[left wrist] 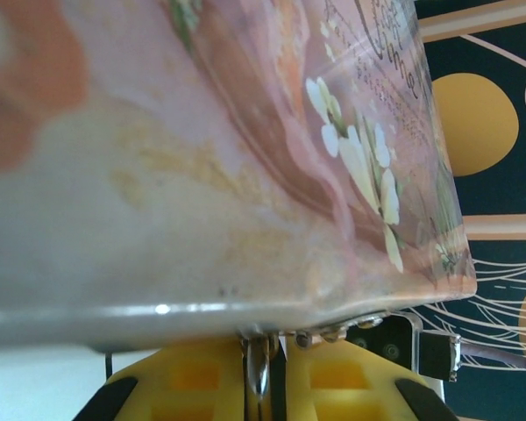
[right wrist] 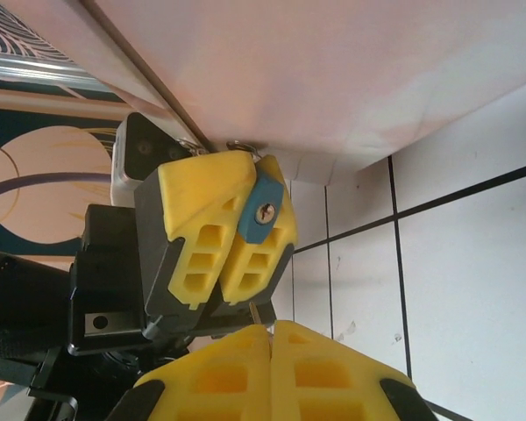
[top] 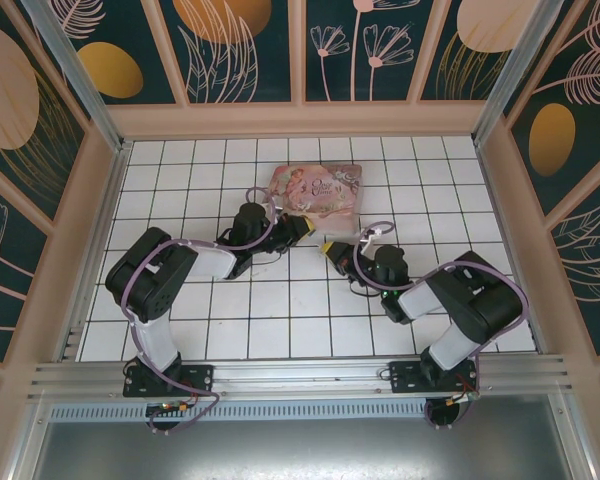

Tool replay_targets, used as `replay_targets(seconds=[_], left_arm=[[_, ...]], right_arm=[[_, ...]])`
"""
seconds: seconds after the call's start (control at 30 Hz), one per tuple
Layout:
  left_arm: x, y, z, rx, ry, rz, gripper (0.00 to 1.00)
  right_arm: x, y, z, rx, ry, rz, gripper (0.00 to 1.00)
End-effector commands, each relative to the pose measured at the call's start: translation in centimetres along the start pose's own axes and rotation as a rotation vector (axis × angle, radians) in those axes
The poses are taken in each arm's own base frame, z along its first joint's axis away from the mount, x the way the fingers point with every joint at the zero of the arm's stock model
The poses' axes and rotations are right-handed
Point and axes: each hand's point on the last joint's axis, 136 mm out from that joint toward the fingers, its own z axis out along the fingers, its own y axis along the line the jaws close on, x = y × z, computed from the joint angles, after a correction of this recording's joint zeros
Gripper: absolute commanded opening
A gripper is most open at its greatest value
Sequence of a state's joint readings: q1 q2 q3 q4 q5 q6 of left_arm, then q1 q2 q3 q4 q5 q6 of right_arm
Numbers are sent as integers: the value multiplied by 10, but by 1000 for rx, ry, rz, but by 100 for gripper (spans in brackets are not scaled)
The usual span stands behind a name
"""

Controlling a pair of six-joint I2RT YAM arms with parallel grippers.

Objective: Unlock the padlock with the key

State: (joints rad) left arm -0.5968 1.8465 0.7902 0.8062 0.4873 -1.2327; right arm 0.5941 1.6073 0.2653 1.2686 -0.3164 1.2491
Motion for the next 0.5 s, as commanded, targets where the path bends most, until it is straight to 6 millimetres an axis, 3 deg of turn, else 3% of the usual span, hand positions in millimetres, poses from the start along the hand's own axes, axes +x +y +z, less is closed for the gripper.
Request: replay_targets(seconds=[0.0,0.47], left_arm=[[-1,-30,-6,79,-10,14,0],[-1,-32,-6,81,-10,22,0]], right_arm=[[-9,21,5,-75,-41,-5,0],[-15,9,12,-35,-65,38,0]])
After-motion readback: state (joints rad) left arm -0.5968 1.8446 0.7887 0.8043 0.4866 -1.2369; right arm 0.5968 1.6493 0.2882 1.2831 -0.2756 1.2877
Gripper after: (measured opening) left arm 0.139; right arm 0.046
